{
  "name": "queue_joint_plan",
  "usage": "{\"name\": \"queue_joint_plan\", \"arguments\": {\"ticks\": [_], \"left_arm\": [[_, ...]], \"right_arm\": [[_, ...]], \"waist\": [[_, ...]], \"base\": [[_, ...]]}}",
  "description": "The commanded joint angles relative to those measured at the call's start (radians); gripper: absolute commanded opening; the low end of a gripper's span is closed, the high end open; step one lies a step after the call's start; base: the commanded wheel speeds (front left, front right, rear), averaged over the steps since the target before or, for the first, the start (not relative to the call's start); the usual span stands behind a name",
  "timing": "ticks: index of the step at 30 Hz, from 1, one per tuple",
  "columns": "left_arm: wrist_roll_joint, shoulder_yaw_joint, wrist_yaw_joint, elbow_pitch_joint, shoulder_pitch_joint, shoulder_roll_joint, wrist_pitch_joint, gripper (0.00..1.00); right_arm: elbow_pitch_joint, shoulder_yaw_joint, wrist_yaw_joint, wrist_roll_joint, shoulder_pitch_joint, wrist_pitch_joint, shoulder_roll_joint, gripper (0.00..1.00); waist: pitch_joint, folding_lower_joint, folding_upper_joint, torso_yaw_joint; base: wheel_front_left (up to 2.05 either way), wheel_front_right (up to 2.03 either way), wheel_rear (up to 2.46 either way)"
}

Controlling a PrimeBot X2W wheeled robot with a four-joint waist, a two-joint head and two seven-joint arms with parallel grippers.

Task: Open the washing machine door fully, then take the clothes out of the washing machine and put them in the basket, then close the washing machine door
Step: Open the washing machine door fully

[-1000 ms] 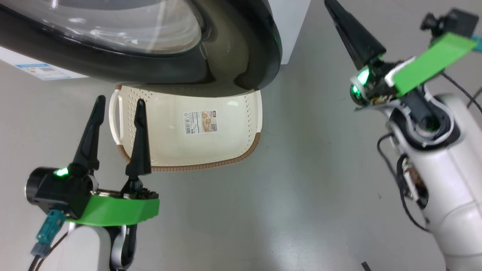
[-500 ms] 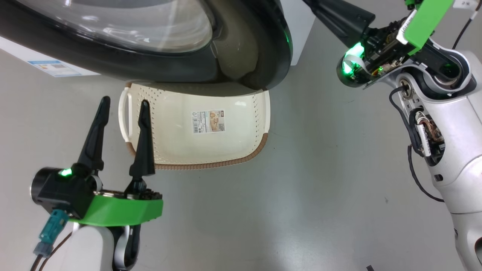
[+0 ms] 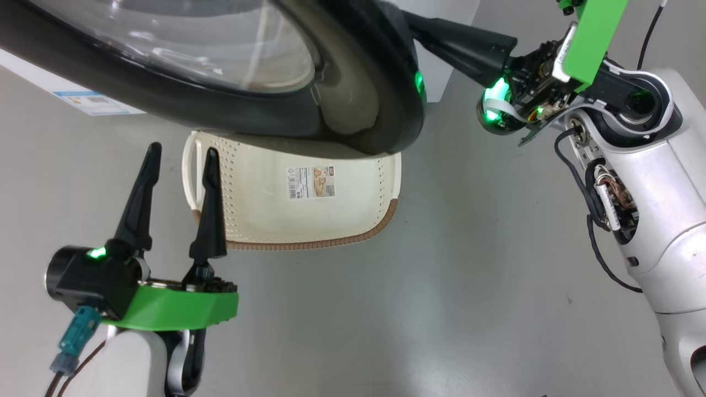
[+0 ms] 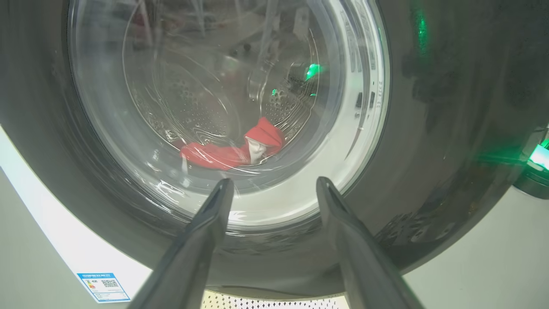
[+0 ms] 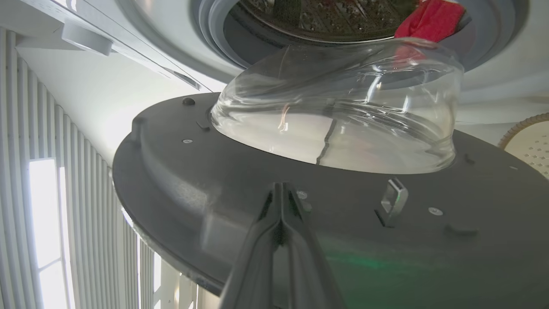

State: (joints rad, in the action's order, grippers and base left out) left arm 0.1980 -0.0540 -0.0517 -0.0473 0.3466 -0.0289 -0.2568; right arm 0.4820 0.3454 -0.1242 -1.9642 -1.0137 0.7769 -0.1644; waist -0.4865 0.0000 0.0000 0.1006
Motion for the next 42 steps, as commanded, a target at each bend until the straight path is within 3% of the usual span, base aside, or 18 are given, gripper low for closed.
{"name": "queue_joint_plan", "arguments": {"ticks": [1, 21, 42], "left_arm": [[-0.001, 0.032, 0.007, 0.017, -0.022, -0.021, -0.005, 1.00], [0.024, 0.034, 0.023, 0.007, -0.083, -0.021, -0.005, 1.00], [0.059, 0.038, 0.042, -0.004, -0.159, -0.021, -0.005, 1.00]], "right_arm": [[-0.043, 0.017, -0.007, 0.027, 0.009, 0.017, 0.022, 0.00], [-0.072, 0.093, -0.007, 0.102, 0.149, 0.080, 0.050, 0.00], [-0.039, 0.181, -0.007, 0.144, 0.244, 0.122, 0.088, 0.00]], "waist": [[0.012, 0.0000, 0.0000, 0.005], [0.132, 0.0000, 0.0000, 0.073], [0.270, 0.0000, 0.0000, 0.203]], "base": [[0.00, 0.00, 0.00], [0.00, 0.00, 0.00], [0.00, 0.00, 0.00]]}}
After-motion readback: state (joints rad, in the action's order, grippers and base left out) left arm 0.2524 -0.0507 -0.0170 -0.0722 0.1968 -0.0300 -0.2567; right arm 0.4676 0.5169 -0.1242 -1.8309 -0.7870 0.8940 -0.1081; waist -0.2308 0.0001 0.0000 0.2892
